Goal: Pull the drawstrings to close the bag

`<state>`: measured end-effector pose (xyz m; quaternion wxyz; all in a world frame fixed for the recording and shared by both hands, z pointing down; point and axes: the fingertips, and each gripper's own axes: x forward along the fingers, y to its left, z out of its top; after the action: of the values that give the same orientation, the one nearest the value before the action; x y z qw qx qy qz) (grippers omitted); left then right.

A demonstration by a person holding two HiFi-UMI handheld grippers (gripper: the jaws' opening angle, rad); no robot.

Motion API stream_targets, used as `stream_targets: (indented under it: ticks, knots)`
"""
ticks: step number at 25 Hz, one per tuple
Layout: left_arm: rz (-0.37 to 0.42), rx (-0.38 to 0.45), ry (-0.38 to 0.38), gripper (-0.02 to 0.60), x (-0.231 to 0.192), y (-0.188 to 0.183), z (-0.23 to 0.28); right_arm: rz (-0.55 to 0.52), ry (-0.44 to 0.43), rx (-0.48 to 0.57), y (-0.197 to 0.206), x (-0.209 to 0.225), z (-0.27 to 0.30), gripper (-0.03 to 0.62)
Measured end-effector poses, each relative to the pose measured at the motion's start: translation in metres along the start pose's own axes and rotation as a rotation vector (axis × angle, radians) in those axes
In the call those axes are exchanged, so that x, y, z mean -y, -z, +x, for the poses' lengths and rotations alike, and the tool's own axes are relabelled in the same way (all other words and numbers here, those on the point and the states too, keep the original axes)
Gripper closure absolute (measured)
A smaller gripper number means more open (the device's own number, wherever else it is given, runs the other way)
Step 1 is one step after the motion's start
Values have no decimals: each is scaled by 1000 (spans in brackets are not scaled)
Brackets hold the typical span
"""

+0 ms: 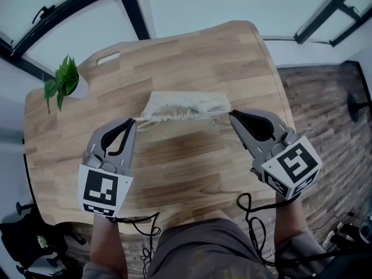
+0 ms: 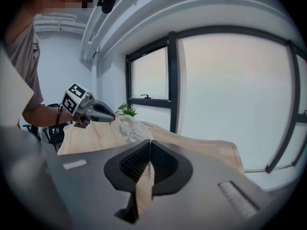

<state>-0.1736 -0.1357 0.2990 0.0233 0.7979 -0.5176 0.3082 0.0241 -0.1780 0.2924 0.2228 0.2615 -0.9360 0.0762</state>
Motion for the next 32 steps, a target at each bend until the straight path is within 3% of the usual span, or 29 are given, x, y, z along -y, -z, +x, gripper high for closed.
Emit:
stream_targets:
  ticks: [5, 11, 32]
  knots:
    - [24, 97, -90, 572, -22, -58, -41, -46, 37, 127, -64, -2, -34, 560]
    - [21, 170, -149, 572, -26, -96, -84, -72, 57, 207, -104, -13, -67, 560]
    - [-25, 278, -237, 572, -21, -135, -149, -130, 71, 338, -145, -38, -112, 560]
